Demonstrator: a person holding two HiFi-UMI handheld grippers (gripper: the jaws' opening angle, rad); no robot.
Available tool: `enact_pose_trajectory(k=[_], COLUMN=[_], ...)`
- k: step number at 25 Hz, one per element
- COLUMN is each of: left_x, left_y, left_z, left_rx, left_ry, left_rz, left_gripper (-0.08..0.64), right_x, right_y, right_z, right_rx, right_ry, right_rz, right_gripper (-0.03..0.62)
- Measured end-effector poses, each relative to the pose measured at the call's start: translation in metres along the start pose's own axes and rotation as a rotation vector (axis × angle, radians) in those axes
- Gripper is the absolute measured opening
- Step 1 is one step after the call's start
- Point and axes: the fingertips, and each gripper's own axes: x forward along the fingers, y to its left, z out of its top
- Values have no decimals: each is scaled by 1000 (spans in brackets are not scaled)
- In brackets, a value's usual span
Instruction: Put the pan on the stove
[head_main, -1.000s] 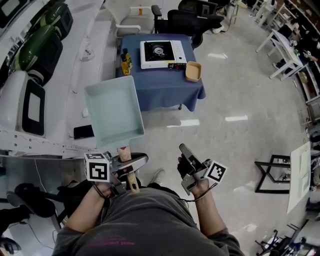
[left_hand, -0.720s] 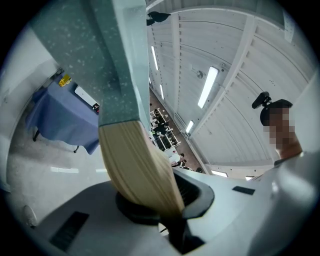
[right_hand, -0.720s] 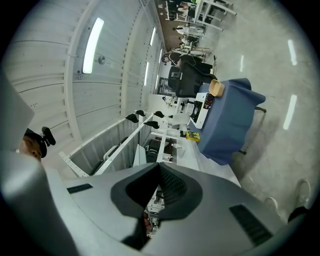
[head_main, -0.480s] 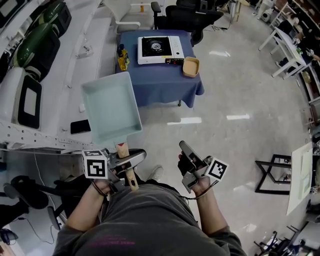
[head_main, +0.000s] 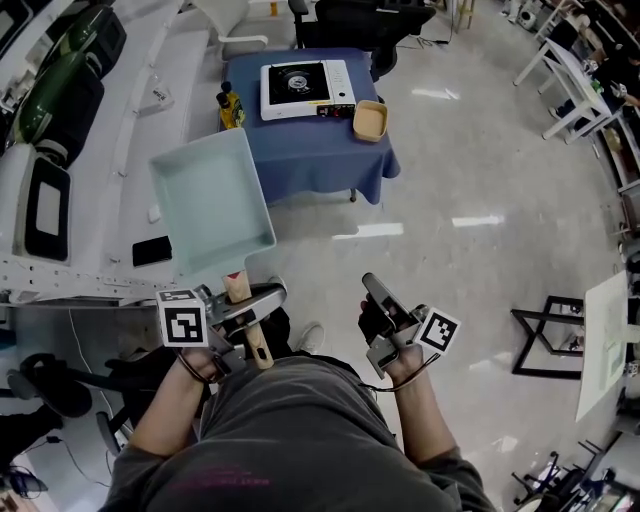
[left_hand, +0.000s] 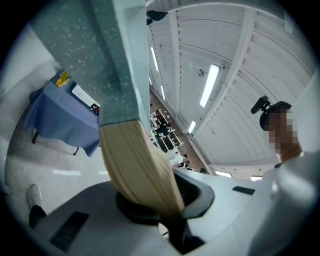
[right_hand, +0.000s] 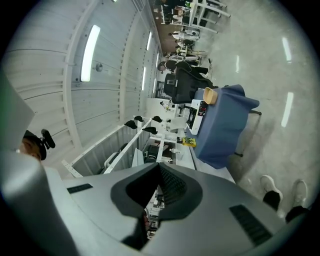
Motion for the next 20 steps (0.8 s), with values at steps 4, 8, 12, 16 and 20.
enact_pose_trajectory(k=[4,8,12,16,20], left_x=[12,21,30,38,47], left_y=[-2,1,7,18,33], left_z=[6,15,24,39,58], left_rx=[16,24,23,22,16], left_ry=[15,21,25,30,39], left_rz=[-12,-28,-42,-49,-50], left_gripper=[51,51,51,51,51], right_x=[-6,-9,-6,6,28], right_y=[-2,-5,-8,-14,-22], right_z=[12,23,34,45,58], right_rx=[5,4,-4,-4,-3], right_ry=[-31,-56,-71,-72,-63], right_rz=[-3,-4,-10,-18,-29], right_gripper=[3,3,3,3,3])
